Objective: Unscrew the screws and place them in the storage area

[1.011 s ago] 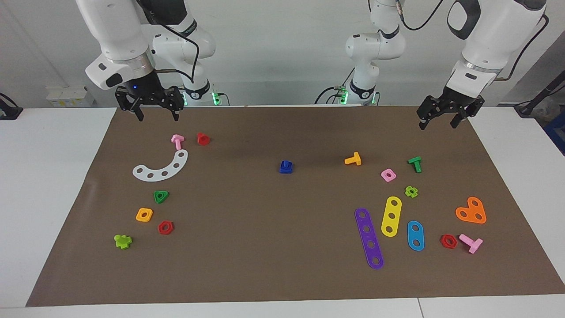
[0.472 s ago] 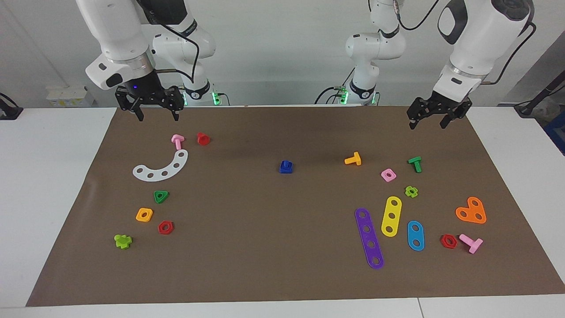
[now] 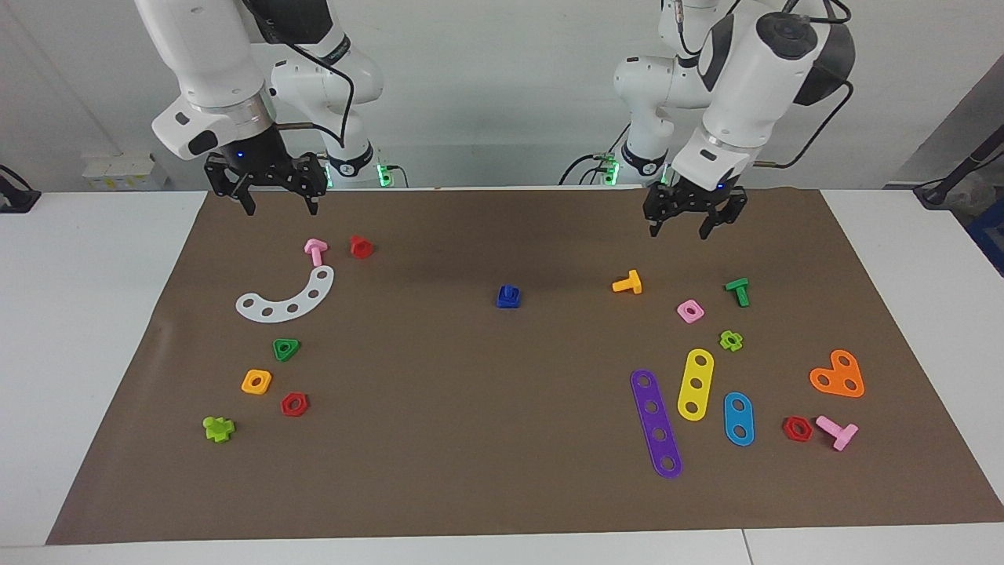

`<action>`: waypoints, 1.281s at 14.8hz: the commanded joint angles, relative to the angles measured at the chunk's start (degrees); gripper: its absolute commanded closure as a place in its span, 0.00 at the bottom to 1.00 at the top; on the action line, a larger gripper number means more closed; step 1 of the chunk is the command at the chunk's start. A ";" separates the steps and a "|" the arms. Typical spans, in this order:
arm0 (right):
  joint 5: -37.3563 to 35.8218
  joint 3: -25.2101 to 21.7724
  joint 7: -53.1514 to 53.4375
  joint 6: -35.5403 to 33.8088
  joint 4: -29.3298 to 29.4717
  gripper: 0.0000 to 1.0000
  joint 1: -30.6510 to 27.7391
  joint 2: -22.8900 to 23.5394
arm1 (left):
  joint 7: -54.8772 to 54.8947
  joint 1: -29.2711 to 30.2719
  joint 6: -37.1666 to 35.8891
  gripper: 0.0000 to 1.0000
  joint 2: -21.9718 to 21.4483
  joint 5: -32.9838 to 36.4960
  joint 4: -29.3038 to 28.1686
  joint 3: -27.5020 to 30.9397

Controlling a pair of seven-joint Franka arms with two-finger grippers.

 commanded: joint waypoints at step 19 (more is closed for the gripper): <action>-0.10 0.25 0.42 0.82 -1.64 0.00 -0.55 -1.46 | -12.28 -23.52 35.96 0.08 21.17 0.72 -6.69 1.20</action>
